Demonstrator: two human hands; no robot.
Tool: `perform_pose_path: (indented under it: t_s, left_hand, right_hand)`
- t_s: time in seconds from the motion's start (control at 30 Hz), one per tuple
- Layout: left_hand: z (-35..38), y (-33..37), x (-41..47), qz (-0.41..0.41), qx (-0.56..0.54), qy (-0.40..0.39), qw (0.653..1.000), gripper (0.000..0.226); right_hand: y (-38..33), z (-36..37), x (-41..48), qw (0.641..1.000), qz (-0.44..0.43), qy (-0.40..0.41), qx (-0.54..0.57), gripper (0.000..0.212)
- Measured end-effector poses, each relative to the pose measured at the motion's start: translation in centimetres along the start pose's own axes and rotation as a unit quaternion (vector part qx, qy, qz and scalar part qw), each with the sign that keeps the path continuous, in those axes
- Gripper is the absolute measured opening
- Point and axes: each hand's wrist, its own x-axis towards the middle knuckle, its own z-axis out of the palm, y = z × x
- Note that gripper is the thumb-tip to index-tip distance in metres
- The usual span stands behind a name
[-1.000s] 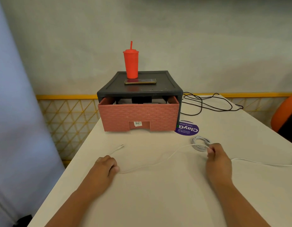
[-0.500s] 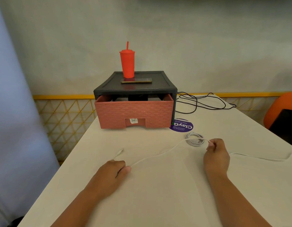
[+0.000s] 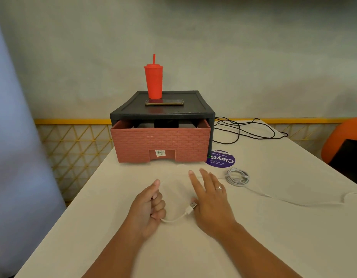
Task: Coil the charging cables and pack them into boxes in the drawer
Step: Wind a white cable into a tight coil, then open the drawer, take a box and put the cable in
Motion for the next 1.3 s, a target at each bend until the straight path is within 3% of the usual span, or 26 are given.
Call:
perform_pose_path:
  t_s: [0.1,0.27,0.4,0.47,0.53,0.63,0.7,0.77,0.93,1.03,1.13,1.17,1.23,1.3]
  left_hand:
    - [0.8,-0.1,1.0,-0.018,0.001,-0.008,1.000,0.039]
    - [1.3,0.2,3.0,-0.019,0.060,-0.018,0.998,0.036]
    - [0.9,1.0,4.5,-0.114,0.066,-0.076,0.988,0.032]
    - [0.5,1.4,5.1,-0.151,0.081,-0.106,0.979,0.033]
    - [0.0,1.6,5.9,-0.164,0.070,-0.124,0.976,0.036]
    - [-0.9,1.8,7.1,-0.173,-0.041,-0.174,0.968,0.030]
    - [-1.6,2.2,7.6,-0.168,-0.134,-0.247,0.945,0.024]
    - [-1.9,2.6,7.7,-0.146,-0.190,-0.271,0.932,0.019]
    - [-1.2,2.4,7.3,-0.097,-0.174,-0.172,0.965,0.036]
    - [-0.8,1.7,7.5,-0.096,-0.141,-0.078,0.982,0.019]
    - [-0.6,1.6,7.5,-0.005,0.035,0.064,0.997,0.028]
    - [-0.6,1.7,7.5,0.051,0.151,0.106,0.981,0.029]
    - [-1.3,1.8,7.3,0.153,0.352,0.176,0.906,0.029]
    - [-2.3,2.2,7.0,0.214,0.393,0.218,0.867,0.029]
  right_hand:
    - [0.1,0.1,1.0,0.993,-0.053,0.025,0.107,0.084]
    - [0.2,0.5,2.9,0.985,-0.090,0.046,0.137,0.089]
    - [0.2,1.4,4.2,0.984,-0.122,0.045,0.118,0.091]
    - [0.1,2.0,4.8,0.984,-0.139,0.036,0.109,0.081]
    - [0.0,2.6,5.1,0.984,-0.143,0.038,0.100,0.058]
    - [0.1,2.8,5.4,0.984,-0.132,0.066,0.098,0.030]
    - [0.5,2.3,5.7,0.983,-0.117,0.097,0.105,0.013]
    - [1.0,1.8,5.8,0.983,-0.106,0.121,0.086,0.016]
    - [1.5,1.6,5.9,0.989,-0.083,0.102,0.067,0.025]
    - [1.3,1.4,6.0,0.995,-0.057,0.014,0.082,0.030]
    - [1.5,2.0,6.0,0.992,-0.038,-0.092,0.080,0.038]
    - [1.4,2.1,6.0,0.990,-0.033,-0.106,0.089,0.042]
    - [0.7,1.9,6.4,0.986,-0.025,-0.109,0.121,0.043]
    - [-0.2,1.4,7.1,0.982,-0.030,-0.119,0.147,0.043]
